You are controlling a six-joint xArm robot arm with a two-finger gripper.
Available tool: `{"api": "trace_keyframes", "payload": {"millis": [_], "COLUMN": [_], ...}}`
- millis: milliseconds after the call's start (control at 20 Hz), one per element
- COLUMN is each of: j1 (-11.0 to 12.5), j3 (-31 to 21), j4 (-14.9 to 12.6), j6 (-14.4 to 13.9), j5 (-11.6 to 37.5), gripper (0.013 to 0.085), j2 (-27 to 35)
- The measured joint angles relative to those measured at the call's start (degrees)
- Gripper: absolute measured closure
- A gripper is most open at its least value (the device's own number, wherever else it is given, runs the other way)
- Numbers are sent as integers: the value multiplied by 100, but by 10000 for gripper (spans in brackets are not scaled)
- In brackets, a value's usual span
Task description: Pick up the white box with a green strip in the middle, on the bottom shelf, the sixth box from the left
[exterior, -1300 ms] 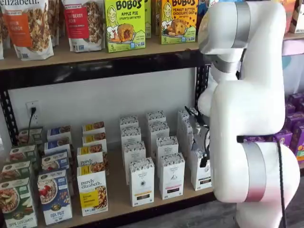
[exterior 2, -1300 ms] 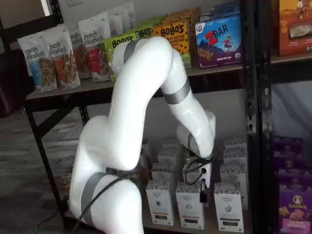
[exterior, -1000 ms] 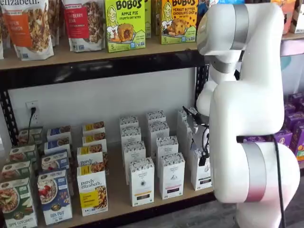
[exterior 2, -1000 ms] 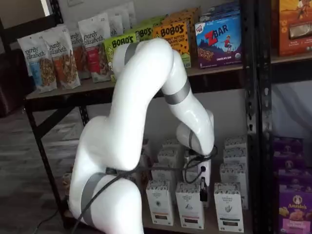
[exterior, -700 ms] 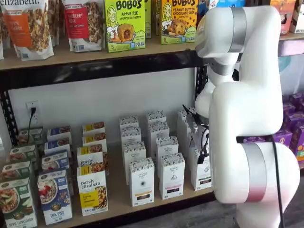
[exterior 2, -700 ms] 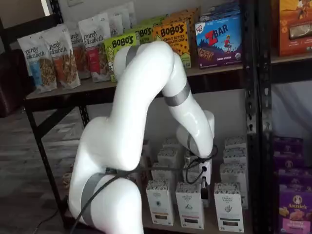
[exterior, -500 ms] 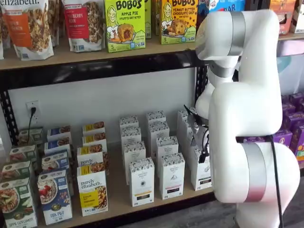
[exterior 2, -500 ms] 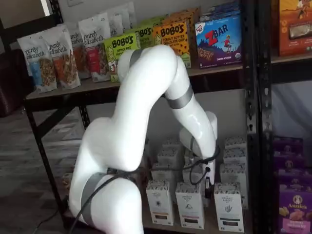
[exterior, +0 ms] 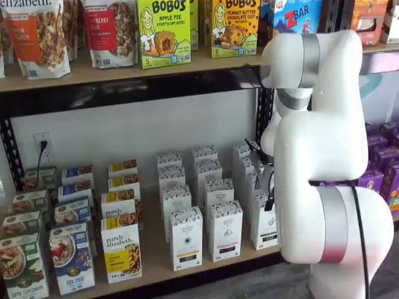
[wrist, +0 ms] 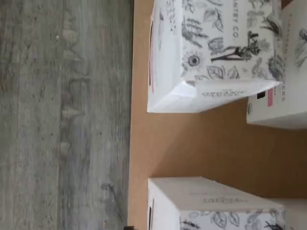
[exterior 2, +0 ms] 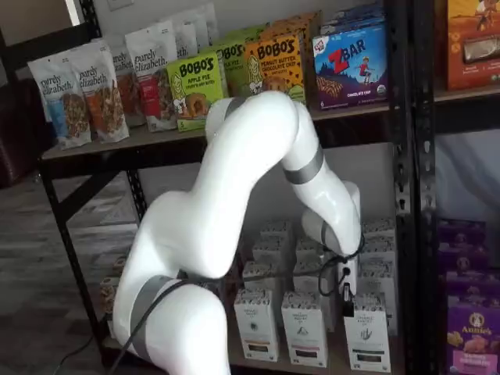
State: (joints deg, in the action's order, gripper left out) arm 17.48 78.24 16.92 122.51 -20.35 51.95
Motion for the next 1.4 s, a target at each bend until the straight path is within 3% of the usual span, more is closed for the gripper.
{"api": "trace_keyframes", "payload": {"millis": [450, 850, 1400], "j1": [62, 66, 70], "j3": [852, 1562, 1387], "j4": [-818, -2052, -2829], "j6": [-687, -1780, -2462], "j5": [-170, -654, -764], "gripper": [130, 130, 130], "j2": [657, 1114, 1001]}}
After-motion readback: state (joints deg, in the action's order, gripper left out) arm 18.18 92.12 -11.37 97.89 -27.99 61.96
